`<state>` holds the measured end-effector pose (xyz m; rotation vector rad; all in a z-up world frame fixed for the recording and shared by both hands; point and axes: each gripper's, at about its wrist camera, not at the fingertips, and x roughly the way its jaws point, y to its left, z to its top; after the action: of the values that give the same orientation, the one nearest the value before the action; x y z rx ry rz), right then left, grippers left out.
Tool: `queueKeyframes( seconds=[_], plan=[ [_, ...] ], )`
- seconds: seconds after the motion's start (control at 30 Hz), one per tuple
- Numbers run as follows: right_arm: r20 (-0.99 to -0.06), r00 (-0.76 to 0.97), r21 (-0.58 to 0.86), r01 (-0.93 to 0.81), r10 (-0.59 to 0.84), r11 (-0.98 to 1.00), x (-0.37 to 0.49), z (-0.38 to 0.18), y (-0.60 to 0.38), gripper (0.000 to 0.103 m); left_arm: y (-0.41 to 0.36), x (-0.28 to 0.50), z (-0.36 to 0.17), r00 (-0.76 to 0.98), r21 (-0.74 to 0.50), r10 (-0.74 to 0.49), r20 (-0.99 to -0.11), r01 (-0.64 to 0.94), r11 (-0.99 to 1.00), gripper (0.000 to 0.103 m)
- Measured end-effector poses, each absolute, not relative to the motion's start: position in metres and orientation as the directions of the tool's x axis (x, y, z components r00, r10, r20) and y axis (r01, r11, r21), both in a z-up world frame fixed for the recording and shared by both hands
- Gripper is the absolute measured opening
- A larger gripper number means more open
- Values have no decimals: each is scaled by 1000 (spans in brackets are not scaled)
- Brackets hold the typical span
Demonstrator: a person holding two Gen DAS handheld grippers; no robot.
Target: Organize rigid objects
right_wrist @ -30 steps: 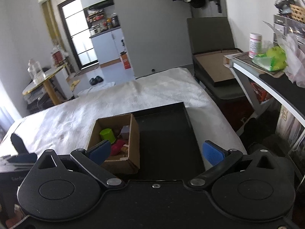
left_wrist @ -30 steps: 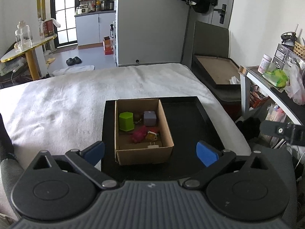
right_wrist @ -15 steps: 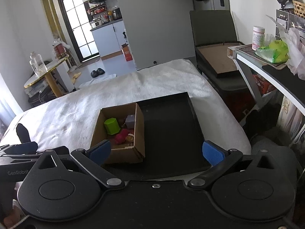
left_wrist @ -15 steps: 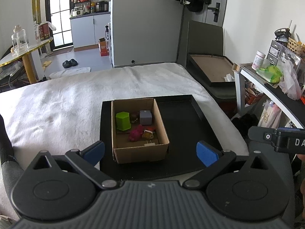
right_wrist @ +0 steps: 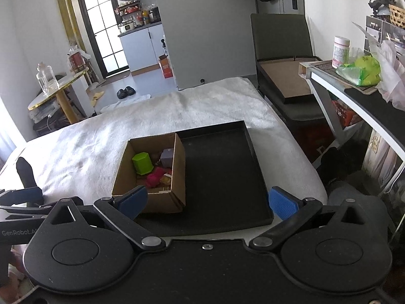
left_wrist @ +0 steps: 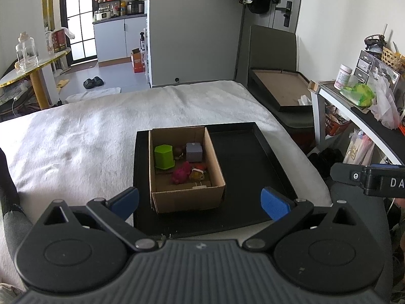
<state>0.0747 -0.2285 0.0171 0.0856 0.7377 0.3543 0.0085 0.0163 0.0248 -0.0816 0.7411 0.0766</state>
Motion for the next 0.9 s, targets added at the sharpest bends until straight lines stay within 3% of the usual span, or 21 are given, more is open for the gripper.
queueKeyframes(
  seconds=[0.9],
  plan=[
    [-646, 686, 163, -305, 336, 938, 73, 17, -224, 103, 16, 4, 29, 740, -66, 25, -672, -93, 993, 102]
  ],
)
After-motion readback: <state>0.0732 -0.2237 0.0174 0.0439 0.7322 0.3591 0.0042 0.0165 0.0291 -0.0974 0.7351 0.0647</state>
